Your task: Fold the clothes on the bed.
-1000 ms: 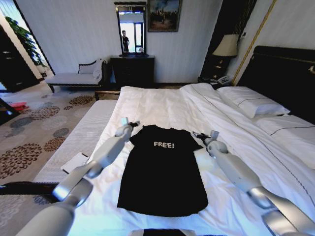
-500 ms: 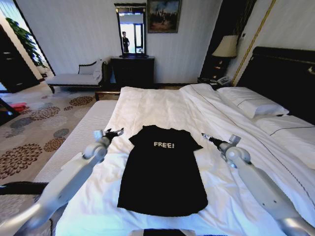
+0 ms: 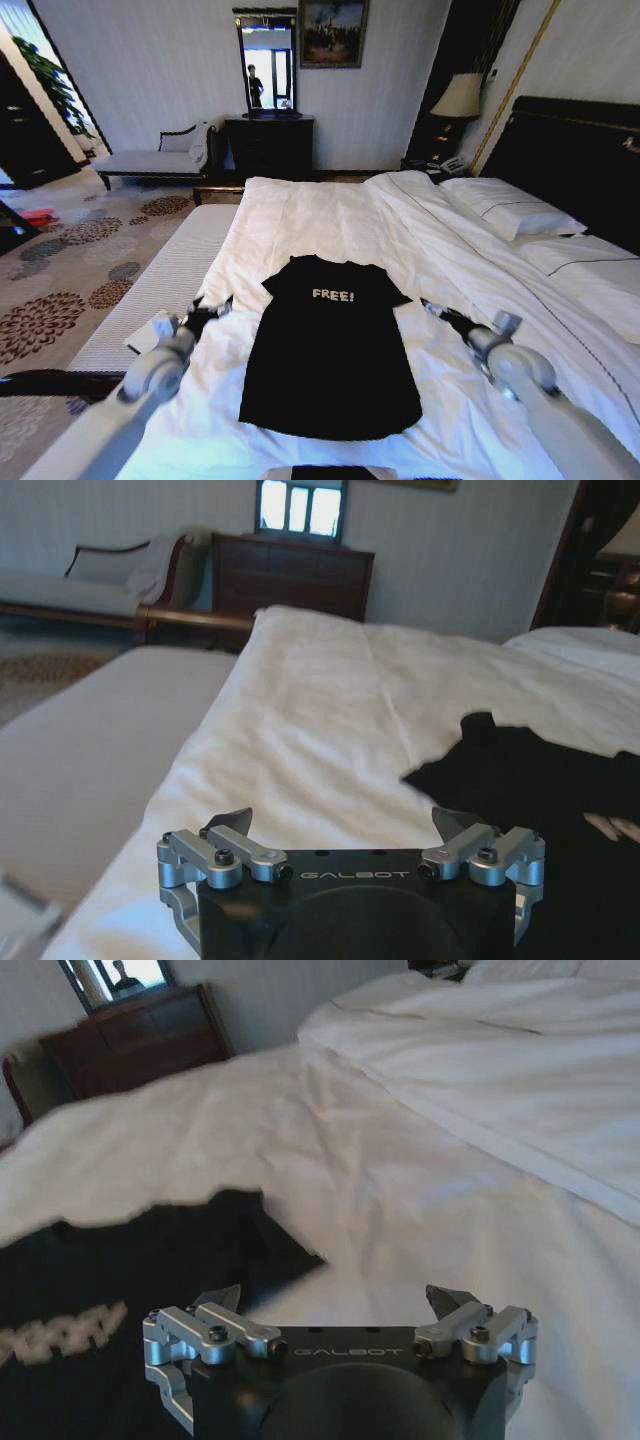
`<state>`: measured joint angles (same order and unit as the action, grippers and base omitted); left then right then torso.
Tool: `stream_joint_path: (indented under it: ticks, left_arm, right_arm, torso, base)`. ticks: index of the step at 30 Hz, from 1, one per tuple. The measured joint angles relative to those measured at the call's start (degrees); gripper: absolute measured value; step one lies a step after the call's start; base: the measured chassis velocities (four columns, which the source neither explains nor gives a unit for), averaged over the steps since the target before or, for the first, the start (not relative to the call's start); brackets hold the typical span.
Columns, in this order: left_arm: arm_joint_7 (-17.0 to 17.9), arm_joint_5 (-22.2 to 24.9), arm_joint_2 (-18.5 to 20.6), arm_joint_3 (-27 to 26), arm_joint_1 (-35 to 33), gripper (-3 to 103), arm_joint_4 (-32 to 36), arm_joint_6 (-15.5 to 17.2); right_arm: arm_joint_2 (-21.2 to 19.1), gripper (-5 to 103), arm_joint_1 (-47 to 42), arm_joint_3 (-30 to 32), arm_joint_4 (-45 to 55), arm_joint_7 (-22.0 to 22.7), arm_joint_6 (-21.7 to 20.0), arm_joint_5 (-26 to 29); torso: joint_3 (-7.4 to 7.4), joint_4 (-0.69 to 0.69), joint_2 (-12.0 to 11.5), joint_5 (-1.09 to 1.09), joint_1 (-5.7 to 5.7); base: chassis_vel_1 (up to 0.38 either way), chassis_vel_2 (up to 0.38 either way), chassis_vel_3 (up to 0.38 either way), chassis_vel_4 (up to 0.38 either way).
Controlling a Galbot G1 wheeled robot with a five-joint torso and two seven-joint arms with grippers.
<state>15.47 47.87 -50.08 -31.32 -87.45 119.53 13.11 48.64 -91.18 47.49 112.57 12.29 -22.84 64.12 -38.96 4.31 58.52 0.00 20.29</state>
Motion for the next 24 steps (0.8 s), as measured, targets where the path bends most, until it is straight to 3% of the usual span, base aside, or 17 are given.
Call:
stream_joint_path:
  ticks: [9, 17, 24]
  left_arm:
    - [-1.4, -2.9, -6.0, -5.1, -12.8, 100, 6.6, -0.4]
    - [-2.5, -3.0, -7.6, -7.0, -21.6, 100, 9.7, -0.8]
    - [-2.5, -1.2, -8.4, -6.6, -25.3, 100, 12.2, -0.4]
  right_arm:
    - [2.8, 100, -13.9, 5.0, 4.8, -1.0, -1.1, -0.3]
    - [4.7, 100, -22.2, 5.6, 6.4, -2.5, -1.8, -1.9]
    - [4.9, 100, -25.7, 5.3, 8.6, -2.4, -2.3, -2.7]
  torso:
    - [-0.01, 0.01, 0.0, 0.00, 0.00]
    - [-0.01, 0.02, 0.0, 0.00, 0.00]
    - [-0.01, 0.01, 0.0, -0.01, 0.01]
  base:
    - [0.000, 0.000, 0.000, 0.000]
    - [0.000, 0.000, 0.000, 0.000]
    - [0.000, 0.000, 0.000, 0.000]
